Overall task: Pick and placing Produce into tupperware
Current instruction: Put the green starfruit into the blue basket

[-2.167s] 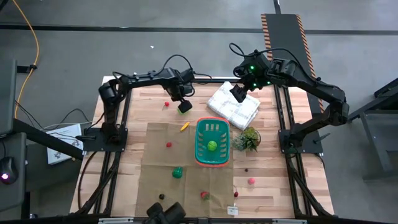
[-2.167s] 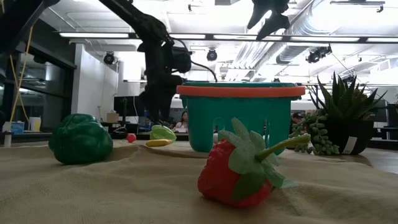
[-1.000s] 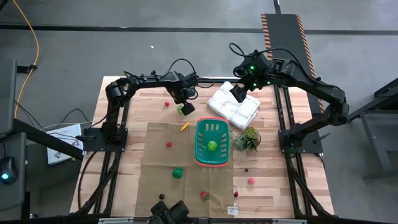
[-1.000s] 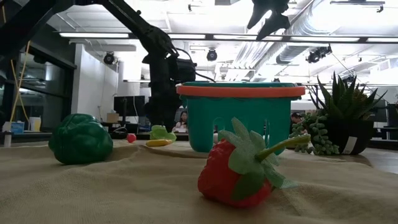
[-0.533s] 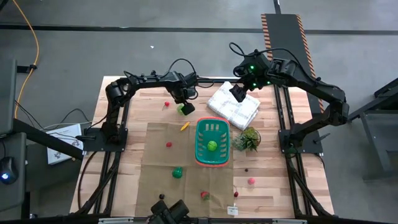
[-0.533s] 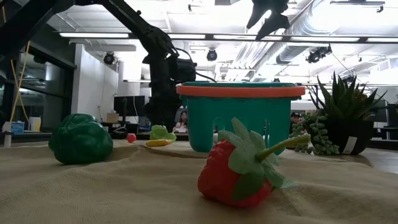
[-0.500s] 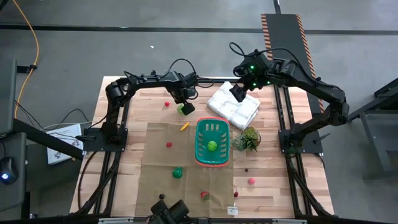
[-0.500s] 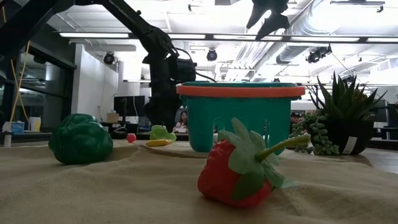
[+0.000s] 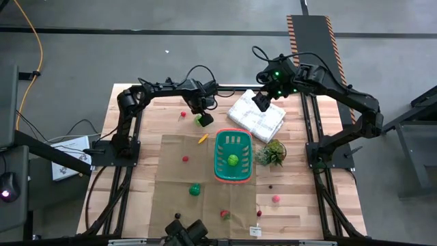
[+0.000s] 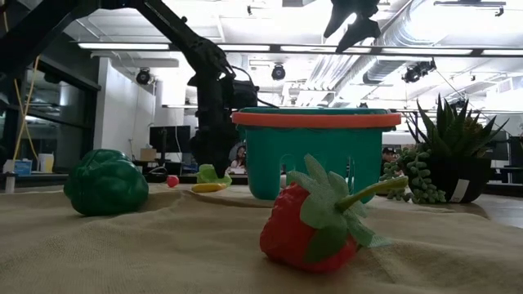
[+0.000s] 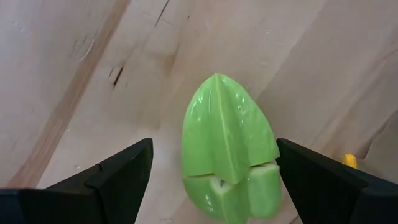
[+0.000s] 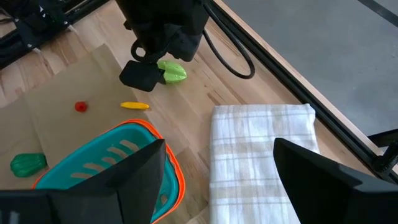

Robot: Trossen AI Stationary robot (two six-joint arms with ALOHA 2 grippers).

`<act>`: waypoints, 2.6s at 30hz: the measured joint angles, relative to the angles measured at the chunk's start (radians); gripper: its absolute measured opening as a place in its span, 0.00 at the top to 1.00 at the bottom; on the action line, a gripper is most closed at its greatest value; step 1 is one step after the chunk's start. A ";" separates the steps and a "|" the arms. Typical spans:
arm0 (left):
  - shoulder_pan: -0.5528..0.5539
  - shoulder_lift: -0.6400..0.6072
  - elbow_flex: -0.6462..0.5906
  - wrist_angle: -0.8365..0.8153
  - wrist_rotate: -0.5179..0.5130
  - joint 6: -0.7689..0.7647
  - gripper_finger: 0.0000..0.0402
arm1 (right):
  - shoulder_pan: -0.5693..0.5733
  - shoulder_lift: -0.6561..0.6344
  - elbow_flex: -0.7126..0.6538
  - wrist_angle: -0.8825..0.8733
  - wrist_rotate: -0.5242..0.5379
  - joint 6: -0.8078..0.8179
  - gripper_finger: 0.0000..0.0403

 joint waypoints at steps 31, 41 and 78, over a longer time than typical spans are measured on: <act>0.000 0.000 0.000 0.002 -0.019 0.007 0.19 | 0.000 0.000 0.000 0.002 0.000 0.000 0.28; 0.000 0.000 0.000 -0.002 -0.053 0.019 0.19 | 0.000 0.000 0.000 0.002 0.000 0.000 0.28; 0.000 0.000 0.000 -0.008 -0.071 0.030 0.43 | 0.000 0.000 0.000 0.002 0.000 -0.003 0.28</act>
